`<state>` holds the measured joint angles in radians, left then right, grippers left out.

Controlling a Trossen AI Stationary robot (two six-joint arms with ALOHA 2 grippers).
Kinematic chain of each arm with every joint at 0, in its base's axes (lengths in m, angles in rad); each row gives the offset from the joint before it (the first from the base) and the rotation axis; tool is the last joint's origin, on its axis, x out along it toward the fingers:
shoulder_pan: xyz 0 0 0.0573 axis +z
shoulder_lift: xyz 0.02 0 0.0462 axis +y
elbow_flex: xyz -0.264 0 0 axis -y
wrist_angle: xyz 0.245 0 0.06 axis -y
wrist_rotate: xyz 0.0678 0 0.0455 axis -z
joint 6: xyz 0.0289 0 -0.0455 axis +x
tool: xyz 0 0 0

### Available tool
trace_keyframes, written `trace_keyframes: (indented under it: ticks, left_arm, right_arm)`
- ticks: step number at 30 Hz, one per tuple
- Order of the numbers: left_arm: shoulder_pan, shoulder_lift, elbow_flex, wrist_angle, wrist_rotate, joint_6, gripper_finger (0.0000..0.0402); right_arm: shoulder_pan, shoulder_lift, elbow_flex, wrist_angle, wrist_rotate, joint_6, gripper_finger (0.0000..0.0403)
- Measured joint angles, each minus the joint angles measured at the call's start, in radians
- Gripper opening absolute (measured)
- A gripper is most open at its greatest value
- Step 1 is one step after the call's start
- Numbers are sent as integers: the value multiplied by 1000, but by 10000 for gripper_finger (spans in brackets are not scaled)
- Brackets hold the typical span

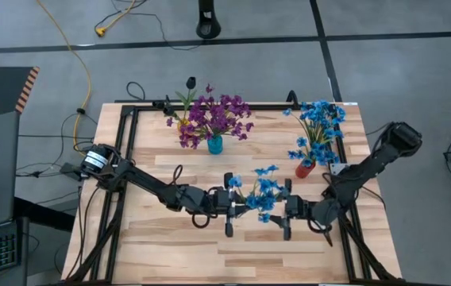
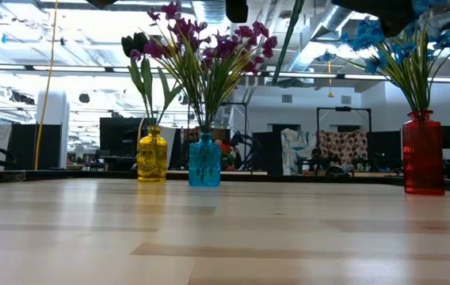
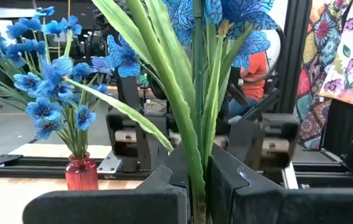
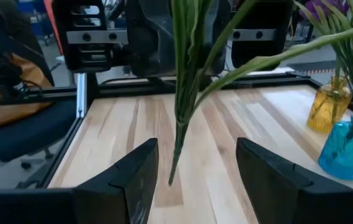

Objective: Sort flowers into vase by color
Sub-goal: Put the blue flower into the red vase

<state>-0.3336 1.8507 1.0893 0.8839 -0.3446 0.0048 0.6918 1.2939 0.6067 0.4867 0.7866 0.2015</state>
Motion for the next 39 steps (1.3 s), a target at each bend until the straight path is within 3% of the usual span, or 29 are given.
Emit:
trace_keyframes:
  ticks: [12,18,23,30,39]
  left_arm:
    - [0,0,0,14,0,10,11]
    - [0,0,0,18,1,10,11]
    - [0,0,0,23,9,10,11]
    - [0,0,0,22,9,10,11]
    - [2,0,0,20,29,2,12]
  right_arm:
    - [-27,147,0,368,0,-210,244]
    - [-70,168,0,378,-3,-170,244]
    - [-100,167,0,388,-73,-168,236]
    - [-117,167,0,393,-130,-165,180]
    - [-110,158,0,388,-139,-188,55]
